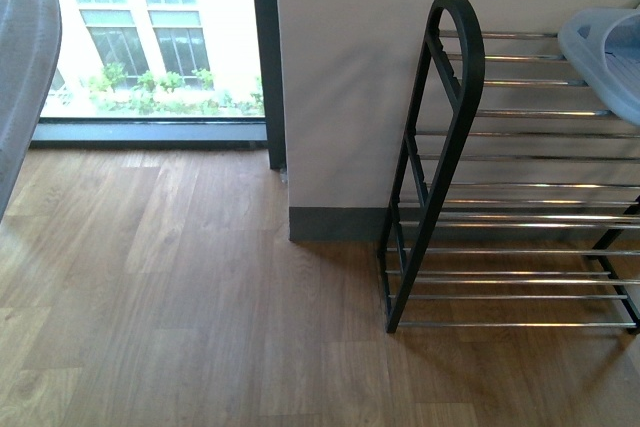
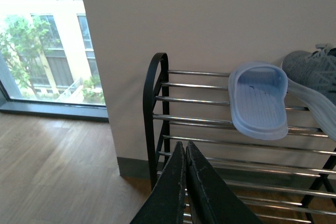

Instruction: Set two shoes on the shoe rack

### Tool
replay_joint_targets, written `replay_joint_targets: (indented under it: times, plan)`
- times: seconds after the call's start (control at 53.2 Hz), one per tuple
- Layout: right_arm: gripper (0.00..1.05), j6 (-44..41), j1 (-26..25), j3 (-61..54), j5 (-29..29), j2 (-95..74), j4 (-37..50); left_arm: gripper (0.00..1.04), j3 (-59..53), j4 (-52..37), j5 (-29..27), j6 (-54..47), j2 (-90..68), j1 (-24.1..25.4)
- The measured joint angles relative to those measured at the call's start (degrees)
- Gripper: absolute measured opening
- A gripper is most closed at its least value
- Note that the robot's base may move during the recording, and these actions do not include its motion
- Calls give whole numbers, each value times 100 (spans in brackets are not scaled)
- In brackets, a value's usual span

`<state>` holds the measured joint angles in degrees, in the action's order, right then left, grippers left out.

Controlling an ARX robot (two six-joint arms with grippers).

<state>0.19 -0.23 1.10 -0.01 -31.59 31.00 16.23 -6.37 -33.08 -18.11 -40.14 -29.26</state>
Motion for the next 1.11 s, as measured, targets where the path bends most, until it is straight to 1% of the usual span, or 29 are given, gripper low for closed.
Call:
replay_joint_targets:
  times: [0.432,0.92,1.014,1.108]
  plan:
    - [1,0,0,-2,0,1327,-1259,2,0,0,0,0,0,0]
    - [1,0,2,-2,0,2153,-2083,2,0,0,0,0,0,0]
    - [1,0,2,0,7,2857,-2977,2,0,0,0,0,0,0]
    - [1,0,2,0,7,3108,-3071,2,0,0,-7,0,0,0]
